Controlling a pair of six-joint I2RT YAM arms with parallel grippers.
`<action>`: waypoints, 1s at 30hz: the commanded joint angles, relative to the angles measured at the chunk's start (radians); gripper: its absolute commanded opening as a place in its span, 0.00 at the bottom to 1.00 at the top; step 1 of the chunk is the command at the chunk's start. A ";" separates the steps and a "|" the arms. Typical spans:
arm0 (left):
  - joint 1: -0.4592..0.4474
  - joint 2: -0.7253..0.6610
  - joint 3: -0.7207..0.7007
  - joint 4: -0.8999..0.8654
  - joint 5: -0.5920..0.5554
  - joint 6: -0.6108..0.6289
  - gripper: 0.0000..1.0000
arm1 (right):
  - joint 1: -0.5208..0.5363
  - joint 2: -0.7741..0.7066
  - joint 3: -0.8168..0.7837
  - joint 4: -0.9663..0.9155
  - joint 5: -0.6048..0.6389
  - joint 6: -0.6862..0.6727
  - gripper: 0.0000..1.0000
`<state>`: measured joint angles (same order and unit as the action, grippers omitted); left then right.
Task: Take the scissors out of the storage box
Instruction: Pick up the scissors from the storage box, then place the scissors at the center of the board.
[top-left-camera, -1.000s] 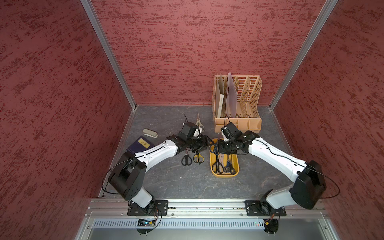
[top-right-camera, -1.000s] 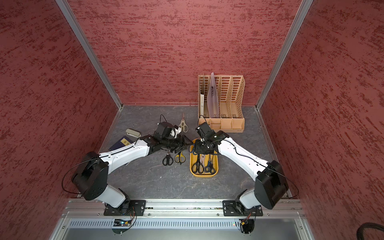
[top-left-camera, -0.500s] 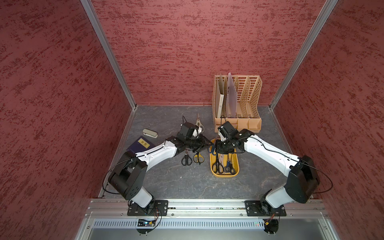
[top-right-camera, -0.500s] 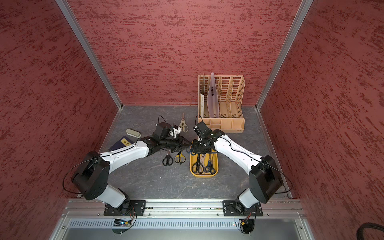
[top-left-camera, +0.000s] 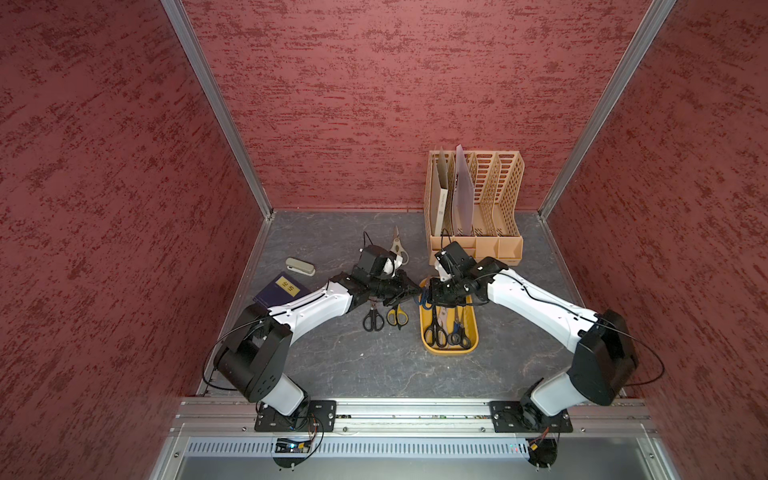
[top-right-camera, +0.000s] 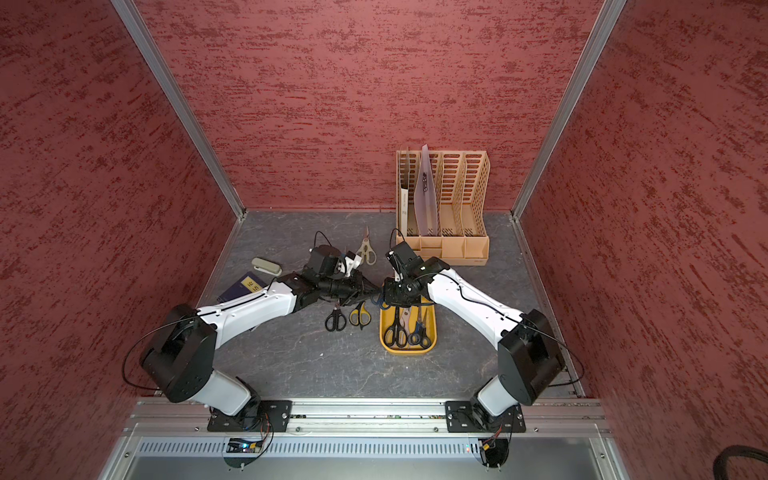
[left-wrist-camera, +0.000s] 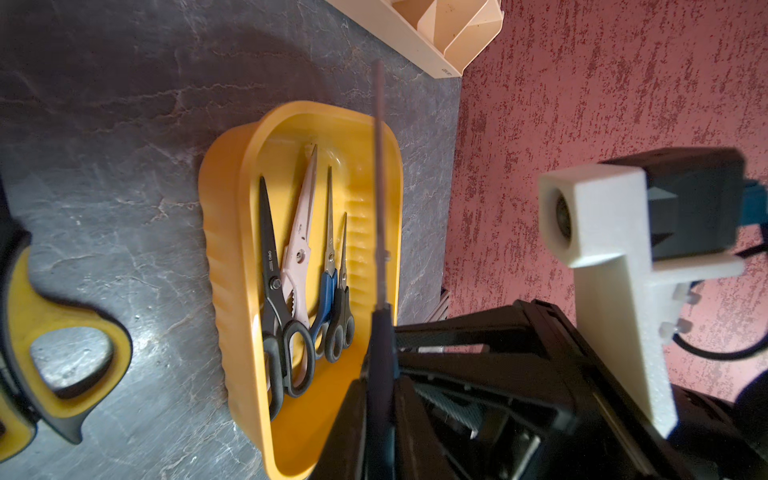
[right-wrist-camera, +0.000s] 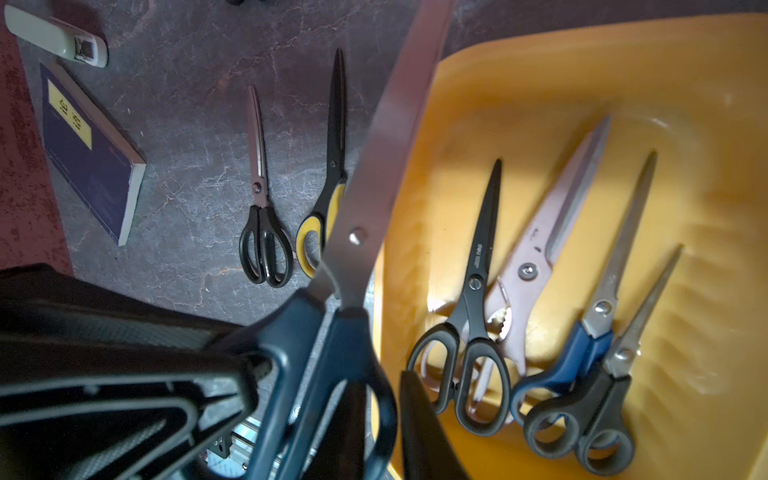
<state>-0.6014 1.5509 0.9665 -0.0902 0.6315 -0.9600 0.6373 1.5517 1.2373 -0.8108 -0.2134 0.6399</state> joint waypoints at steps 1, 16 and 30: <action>0.020 -0.025 -0.014 0.010 0.019 0.014 0.18 | -0.005 -0.001 0.043 0.021 0.007 0.005 0.35; 0.359 -0.060 -0.023 -0.021 0.127 0.110 0.16 | -0.010 -0.004 0.105 -0.070 0.104 -0.016 0.41; 0.582 0.198 0.060 0.181 0.179 0.113 0.15 | -0.011 -0.009 0.074 -0.118 0.124 0.001 0.40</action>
<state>-0.0212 1.7184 0.9775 0.0280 0.7864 -0.8692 0.6331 1.5520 1.3209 -0.8967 -0.1253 0.6384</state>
